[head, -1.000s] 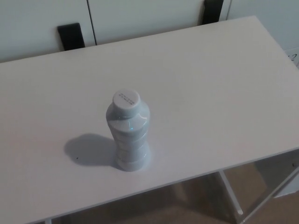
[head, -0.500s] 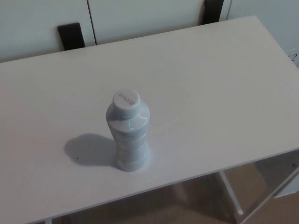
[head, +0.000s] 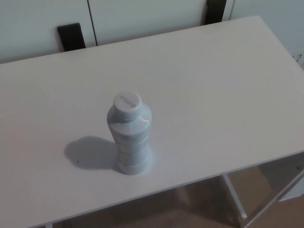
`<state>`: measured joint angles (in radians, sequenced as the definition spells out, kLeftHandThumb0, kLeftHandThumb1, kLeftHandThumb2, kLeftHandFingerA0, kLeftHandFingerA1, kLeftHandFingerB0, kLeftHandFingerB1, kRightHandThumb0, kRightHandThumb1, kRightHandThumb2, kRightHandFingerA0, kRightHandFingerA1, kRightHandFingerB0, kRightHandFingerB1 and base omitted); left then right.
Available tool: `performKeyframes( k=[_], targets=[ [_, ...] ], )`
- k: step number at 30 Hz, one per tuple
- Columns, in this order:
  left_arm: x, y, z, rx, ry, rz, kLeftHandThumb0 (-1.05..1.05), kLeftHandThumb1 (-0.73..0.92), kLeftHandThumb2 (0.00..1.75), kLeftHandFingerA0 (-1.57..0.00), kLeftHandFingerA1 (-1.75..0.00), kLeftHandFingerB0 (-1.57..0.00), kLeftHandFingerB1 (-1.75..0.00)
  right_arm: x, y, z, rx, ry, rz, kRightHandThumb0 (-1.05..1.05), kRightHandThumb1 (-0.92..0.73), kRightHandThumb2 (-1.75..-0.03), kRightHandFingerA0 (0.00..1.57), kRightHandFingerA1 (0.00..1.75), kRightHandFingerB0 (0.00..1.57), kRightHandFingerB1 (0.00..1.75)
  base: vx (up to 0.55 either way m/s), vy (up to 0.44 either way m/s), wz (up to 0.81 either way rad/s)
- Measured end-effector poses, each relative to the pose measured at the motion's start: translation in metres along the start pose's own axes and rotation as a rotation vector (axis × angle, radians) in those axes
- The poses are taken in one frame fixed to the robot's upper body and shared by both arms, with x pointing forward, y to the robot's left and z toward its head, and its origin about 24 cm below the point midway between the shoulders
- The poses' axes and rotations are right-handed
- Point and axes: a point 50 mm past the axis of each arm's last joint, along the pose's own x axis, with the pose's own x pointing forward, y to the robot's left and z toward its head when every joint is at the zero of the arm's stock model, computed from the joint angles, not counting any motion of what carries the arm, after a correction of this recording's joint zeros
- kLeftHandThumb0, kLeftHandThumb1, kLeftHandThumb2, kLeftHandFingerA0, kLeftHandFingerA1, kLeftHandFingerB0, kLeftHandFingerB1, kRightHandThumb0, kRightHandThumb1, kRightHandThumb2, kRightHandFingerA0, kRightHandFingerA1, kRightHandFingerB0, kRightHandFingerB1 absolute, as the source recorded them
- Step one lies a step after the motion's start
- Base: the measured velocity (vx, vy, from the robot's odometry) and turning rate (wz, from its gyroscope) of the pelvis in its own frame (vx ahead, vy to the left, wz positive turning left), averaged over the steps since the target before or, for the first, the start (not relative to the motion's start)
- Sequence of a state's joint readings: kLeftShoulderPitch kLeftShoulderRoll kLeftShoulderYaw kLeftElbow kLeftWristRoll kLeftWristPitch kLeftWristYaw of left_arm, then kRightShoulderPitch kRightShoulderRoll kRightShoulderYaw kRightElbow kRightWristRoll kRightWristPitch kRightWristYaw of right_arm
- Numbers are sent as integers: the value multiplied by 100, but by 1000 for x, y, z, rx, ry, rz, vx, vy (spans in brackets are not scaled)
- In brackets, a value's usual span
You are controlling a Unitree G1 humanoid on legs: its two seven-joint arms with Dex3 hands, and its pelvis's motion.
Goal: The robot picks up a bottle from a person using its left hand and walk towards the table in frontand put the bottle on the table.
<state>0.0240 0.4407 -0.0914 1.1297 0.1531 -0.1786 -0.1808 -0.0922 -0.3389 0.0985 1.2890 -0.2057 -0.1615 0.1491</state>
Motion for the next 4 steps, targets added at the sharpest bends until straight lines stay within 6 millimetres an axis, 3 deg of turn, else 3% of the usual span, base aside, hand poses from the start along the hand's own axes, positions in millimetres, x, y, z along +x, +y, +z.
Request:
performKeyframes(
  k=[2, 4],
  targets=[
    [0, 1, -2, 2, 11, 21, -49, 68, 60, -69, -96, -63, -57, 0, 0, -1, -1, 2, 0, -42, -70, -61, 49, 40, 46, 37, 0, 0, 0],
    [1, 2, -1, 5, 11, 37, -49, 67, 60, -71, -92, -64, -53, 0, -1, 0, 1, 1, 1, -42, -70, -60, 50, 40, 46, 37, 0, 0, 0]
  ],
)
